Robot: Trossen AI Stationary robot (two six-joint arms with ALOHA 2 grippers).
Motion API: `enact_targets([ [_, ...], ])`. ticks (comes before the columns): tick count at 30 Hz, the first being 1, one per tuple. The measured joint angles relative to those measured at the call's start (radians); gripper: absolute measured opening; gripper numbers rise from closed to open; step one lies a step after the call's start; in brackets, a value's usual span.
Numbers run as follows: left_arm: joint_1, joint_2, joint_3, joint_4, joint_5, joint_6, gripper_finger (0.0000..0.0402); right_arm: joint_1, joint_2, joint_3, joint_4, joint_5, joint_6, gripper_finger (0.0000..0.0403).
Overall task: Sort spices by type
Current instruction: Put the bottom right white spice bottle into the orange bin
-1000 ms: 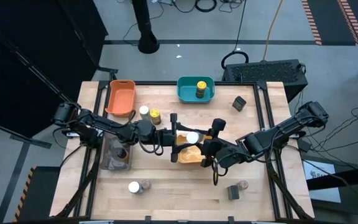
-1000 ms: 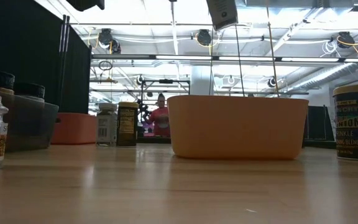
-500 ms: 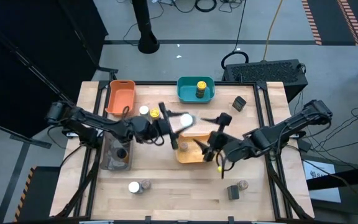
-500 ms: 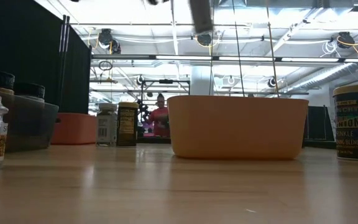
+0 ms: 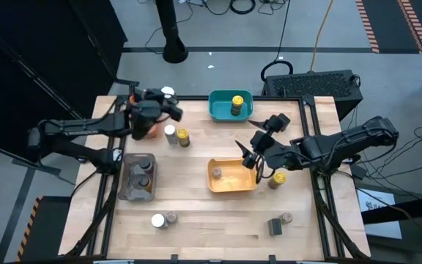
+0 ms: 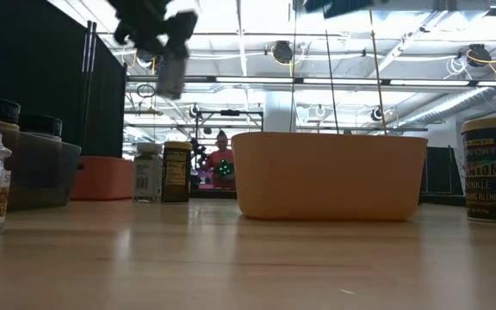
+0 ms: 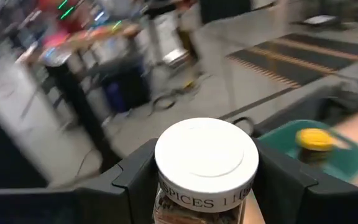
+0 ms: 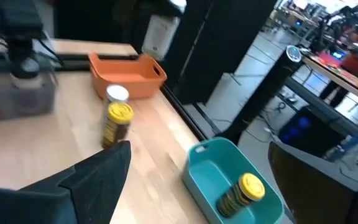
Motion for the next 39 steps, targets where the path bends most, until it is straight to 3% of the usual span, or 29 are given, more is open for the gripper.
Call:
enact_targets([
  [11,0.239,-0.002,-0.02,-0.274,-0.048,-0.29,0.0213,-0.085,-0.007,-0.078,0.029,-0.032,0.062,0.0363],
  [18,0.305,-0.001,-0.158,-0.259,-0.037,-0.495,0.0213,-0.081,-0.007,-0.079,0.03,-0.033,0.062,0.0363],
  [24,0.305,-0.001,-0.258,-0.235,-0.137,-0.619,0.0213,-0.081,-0.007,-0.079,0.03,-0.033,0.062,0.0363],
  [29,0.305,-0.001,-0.312,-0.193,-0.22,-0.64,0.0217,-0.081,-0.007,-0.079,0.029,-0.033,0.062,0.0363],
  [39,0.343,0.003,-0.34,-0.116,-0.226,-0.592,0.0219,-0.081,-0.006,-0.079,0.03,-0.032,0.06,0.0364],
])
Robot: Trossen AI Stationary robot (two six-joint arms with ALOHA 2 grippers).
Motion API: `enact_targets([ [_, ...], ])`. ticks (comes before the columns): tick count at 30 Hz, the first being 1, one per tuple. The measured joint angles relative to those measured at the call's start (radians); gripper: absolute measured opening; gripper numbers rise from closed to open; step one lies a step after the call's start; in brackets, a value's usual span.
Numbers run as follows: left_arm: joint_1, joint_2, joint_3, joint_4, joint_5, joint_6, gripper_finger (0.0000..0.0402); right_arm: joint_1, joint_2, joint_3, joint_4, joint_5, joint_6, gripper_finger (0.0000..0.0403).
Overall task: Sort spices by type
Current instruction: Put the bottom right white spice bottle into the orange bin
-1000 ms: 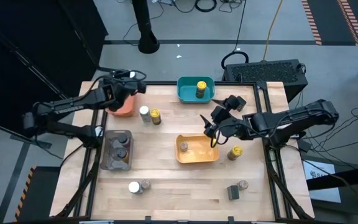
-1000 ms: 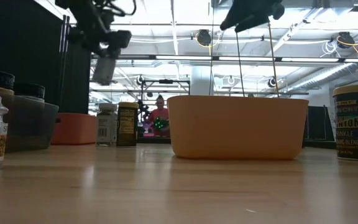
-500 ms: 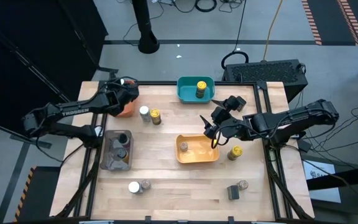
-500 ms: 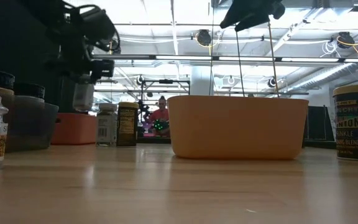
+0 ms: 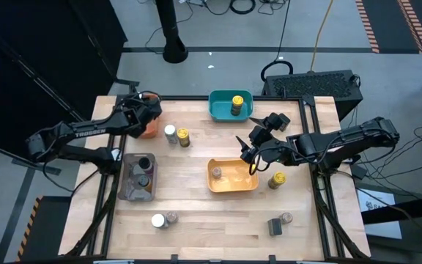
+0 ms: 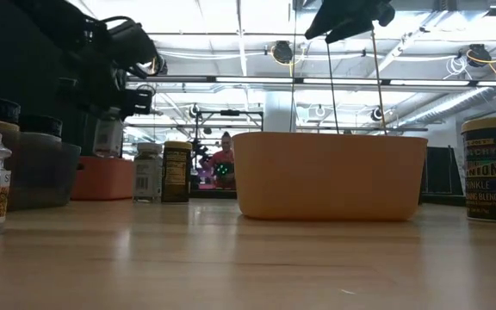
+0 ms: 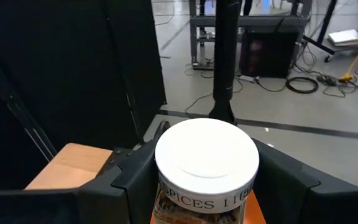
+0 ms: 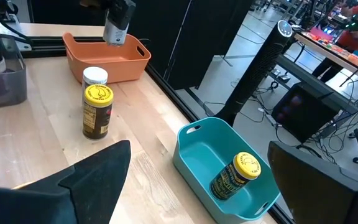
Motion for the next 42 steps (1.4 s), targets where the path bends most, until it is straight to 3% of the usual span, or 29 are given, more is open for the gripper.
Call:
enact_targets([
  [6,0.04,0.074,0.0,0.115,0.095,0.048,0.022,-0.001,0.0,0.0,0.0,0.0,-0.005,0.0364],
  [23,0.066,0.248,0.0,0.116,0.101,-0.035,0.0221,0.0,0.0,0.0,-0.024,0.0,0.002,0.0364],
  [42,0.063,0.316,0.0,0.169,0.044,-0.081,0.0233,-0.002,0.0,0.0,-0.031,-0.053,0.002,0.0364],
])
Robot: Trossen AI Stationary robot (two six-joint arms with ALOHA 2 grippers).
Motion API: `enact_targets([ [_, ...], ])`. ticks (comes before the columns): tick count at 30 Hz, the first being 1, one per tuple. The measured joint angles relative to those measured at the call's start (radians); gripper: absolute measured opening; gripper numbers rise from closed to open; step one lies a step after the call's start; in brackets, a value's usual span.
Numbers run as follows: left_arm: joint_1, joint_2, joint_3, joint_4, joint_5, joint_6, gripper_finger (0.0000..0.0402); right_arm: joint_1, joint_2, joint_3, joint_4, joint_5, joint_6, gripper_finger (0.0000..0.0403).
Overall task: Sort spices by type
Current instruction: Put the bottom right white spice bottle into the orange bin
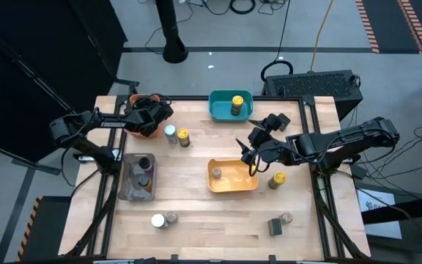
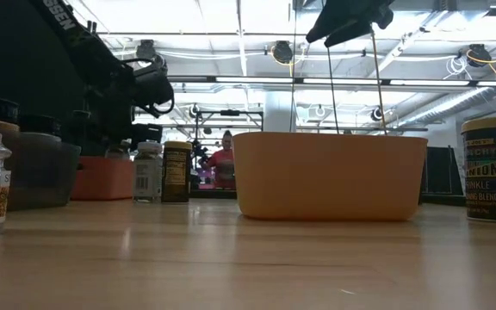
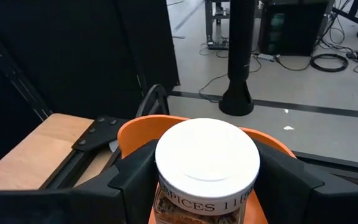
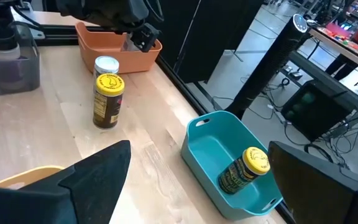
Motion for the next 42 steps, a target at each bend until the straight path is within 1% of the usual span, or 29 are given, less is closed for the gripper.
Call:
enact_targets([
  [10,0.0,0.0,0.0,-0.003,0.0,0.033,0.0233,0.0,0.0,0.0,0.001,0.001,0.0,0.0364],
  [42,0.0,0.0,0.0,-0.002,0.004,0.03,0.0234,0.0,0.0,0.0,0.001,0.002,0.0,0.0364],
])
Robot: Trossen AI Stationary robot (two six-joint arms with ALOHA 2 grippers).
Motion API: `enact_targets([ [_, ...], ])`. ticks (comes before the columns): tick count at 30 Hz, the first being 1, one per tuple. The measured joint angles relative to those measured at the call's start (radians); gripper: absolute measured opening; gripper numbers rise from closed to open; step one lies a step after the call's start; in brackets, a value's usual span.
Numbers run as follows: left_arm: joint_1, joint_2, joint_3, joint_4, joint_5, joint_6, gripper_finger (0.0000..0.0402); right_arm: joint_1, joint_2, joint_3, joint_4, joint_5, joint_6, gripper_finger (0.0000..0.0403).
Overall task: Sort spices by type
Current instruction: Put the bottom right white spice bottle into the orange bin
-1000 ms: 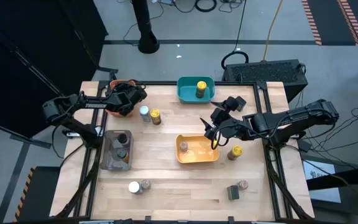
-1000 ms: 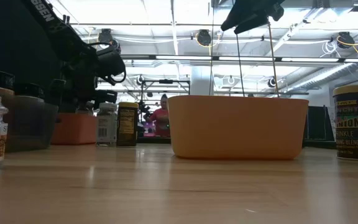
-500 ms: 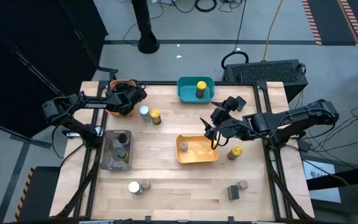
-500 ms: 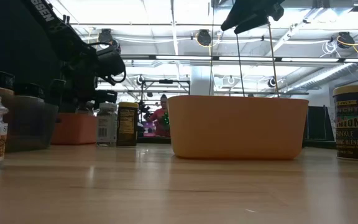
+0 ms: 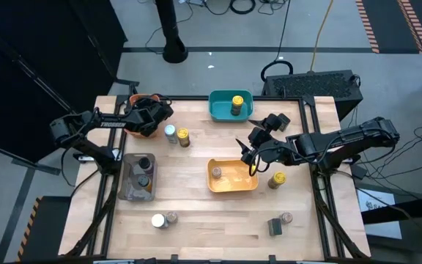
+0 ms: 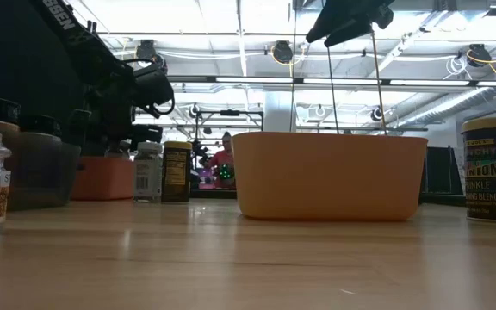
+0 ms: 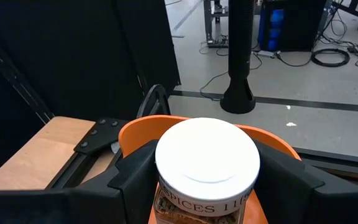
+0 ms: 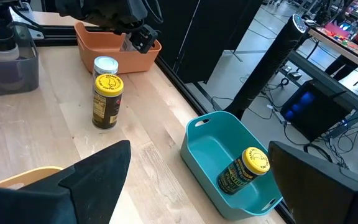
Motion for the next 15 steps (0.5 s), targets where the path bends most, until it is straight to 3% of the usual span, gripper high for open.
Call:
enact_targets([
  [10,0.0,0.0,0.0,0.0,0.006,0.004,0.0235,0.0,0.0,0.0,0.0,0.0,0.0,0.0364],
  [15,0.0,-0.001,0.002,0.001,0.004,0.008,0.0259,0.0,0.0,0.0,0.0,0.0,0.0,0.0364],
])
